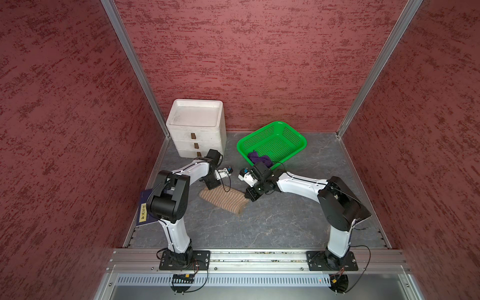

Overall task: Fold the square dishcloth
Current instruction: Fold the cleaning item at the center of the board, then adjust the cleaning item at the center of the board.

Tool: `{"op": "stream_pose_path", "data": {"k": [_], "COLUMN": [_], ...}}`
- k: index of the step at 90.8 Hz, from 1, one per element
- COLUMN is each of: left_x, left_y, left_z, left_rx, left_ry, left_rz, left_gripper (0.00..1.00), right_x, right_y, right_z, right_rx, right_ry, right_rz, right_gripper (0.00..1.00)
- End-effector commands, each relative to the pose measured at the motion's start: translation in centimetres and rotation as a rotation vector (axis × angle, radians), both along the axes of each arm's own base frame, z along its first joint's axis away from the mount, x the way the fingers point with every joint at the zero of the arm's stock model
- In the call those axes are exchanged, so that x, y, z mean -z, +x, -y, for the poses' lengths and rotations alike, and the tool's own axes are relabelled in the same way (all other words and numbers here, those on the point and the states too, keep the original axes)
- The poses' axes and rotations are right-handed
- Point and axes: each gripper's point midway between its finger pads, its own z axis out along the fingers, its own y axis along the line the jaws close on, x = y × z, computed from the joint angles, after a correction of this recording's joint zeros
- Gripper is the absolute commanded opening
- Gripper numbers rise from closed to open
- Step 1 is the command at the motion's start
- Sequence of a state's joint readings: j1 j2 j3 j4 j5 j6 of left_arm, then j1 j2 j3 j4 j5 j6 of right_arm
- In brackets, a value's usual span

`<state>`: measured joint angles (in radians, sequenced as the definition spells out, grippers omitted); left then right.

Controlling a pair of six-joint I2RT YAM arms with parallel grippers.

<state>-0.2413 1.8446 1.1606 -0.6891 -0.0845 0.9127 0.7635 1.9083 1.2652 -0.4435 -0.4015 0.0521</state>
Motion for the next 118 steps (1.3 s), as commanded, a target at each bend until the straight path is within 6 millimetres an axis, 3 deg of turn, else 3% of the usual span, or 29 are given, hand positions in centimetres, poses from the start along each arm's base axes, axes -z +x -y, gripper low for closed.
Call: {"op": "stream_pose_path", "data": {"k": [1, 14, 22, 26, 35, 39, 43, 55, 62, 75, 85, 91, 106, 118], "left_x": [0.6, 1.2, 1.3, 1.4, 0.4, -0.5, -2.1, -7.1, -8.4, -6.1, -3.6, -2.5, -0.4, 0.7], "left_y": [2.3, 2.1, 2.1, 2.0, 2.1, 2.2, 2.2, 1.9, 1.1, -1.4, -2.6, -3.0, -2.2, -0.6], "left_z": [-1.4, -1.6, -1.9, -2.1, -2.2, -2.0, -2.0, -1.5, -1.7, -2.7, -4.5, -5.5, -7.4, -6.0], "left_rx": [-0.028, -0.024, -0.023, -0.021, -0.027, -0.031, -0.039, -0.059, -0.062, -0.059, -0.08, -0.102, -0.115, -0.079], "left_ry": [0.065, 0.075, 0.091, 0.101, 0.088, 0.069, 0.047, -0.048, -0.062, -0.032, 0.008, 0.022, 0.101, 0.147], "left_rz": [0.076, 0.079, 0.093, 0.1, 0.137, 0.159, 0.188, 0.256, 0.272, 0.216, 0.188, 0.169, 0.197, 0.235], "left_gripper": [0.0, 0.0, 0.02, 0.11, 0.66, 0.77, 0.81, 0.84, 0.84, 0.84, 0.82, 0.82, 0.8, 0.8], "right_x": [1.4, 3.1, 3.6, 3.2, 0.0, -1.7, -3.4, -5.7, -5.1, -2.3, 0.0, 1.0, 2.5, 3.6], "right_y": [0.0, 0.3, 0.9, 1.4, 2.0, 2.2, 2.1, 0.2, -1.0, -2.4, -3.0, -3.5, -5.0, -7.2], "right_z": [0.5, 0.4, 0.7, 0.9, 0.9, 0.8, 0.7, -1.5, -3.5, -6.4, -6.8, -6.5, -4.4, -3.7], "right_rx": [-0.01, -0.001, 0.031, 0.055, 0.099, 0.115, 0.121, 0.072, 0.022, -0.038, -0.04, -0.033, 0.01, 0.051], "right_ry": [-0.038, -0.061, -0.087, -0.09, -0.037, 0.0, 0.035, 0.13, 0.161, 0.242, 0.253, 0.252, 0.236, 0.248], "right_rz": [-0.043, -0.056, -0.042, -0.02, 0.055, 0.1, 0.132, 0.121, 0.063, -0.087, -0.155, -0.182, -0.206, -0.239], "right_gripper": [0.0, 0.01, 0.14, 0.19, 0.26, 0.3, 0.31, 0.29, 0.25, 0.1, 0.0, 0.0, 0.0, 0.0]}}
